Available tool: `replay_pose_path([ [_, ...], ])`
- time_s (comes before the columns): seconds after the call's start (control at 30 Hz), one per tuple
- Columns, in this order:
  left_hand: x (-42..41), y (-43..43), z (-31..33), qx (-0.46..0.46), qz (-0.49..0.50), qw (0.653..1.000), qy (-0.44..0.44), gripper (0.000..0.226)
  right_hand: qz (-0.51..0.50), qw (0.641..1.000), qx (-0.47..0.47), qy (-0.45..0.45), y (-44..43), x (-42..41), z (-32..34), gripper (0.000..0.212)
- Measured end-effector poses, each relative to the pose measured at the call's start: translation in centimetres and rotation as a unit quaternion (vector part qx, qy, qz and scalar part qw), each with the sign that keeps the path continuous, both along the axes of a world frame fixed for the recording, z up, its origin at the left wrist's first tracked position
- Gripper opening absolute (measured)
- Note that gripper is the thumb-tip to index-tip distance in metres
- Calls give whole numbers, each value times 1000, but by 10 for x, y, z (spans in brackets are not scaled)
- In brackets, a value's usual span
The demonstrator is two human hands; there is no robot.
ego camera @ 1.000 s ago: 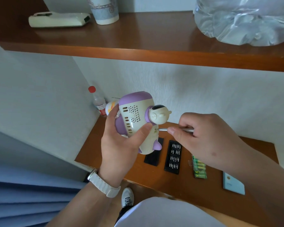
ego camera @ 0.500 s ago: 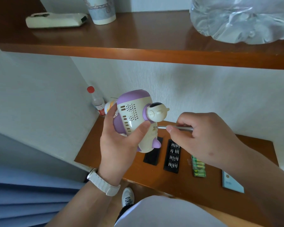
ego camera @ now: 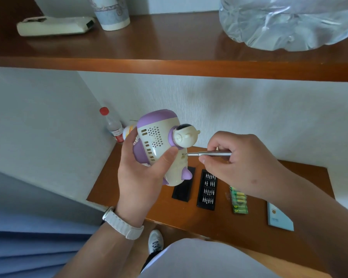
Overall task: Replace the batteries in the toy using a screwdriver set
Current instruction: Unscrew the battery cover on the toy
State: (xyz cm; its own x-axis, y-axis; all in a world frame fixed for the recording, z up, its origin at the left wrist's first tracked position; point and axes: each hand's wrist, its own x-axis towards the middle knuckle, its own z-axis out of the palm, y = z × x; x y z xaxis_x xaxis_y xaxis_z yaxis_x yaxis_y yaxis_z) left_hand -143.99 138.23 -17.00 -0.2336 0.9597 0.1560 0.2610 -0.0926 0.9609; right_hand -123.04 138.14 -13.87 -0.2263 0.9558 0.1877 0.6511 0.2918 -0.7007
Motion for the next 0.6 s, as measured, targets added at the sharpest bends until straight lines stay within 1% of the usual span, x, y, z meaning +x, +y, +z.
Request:
replay_pose_path([
  [0.13, 3, 1, 1, -3, -4, 1000, -1, 86, -19, 1000, 3, -2, -1, 0, -1, 32],
  [0.27, 4, 2, 1, -2, -11, 1000, -1, 86, -30, 999, -1, -20, 1, 1, -2, 36],
  [0.33, 5, 3, 0, -4, -11, 1000, -4, 83, -26, 1000, 2, -14, 2, 2, -2, 33],
  [0.5, 8, 6, -2, -6, -8, 1000, -9, 84, -9, 1000, 7, 1, 5, 3, 0, 13],
  [0.6, 9, 8, -2, -8, -9, 1000, -13, 84, -14, 1000, 25, -11, 6, 3, 0, 14],
])
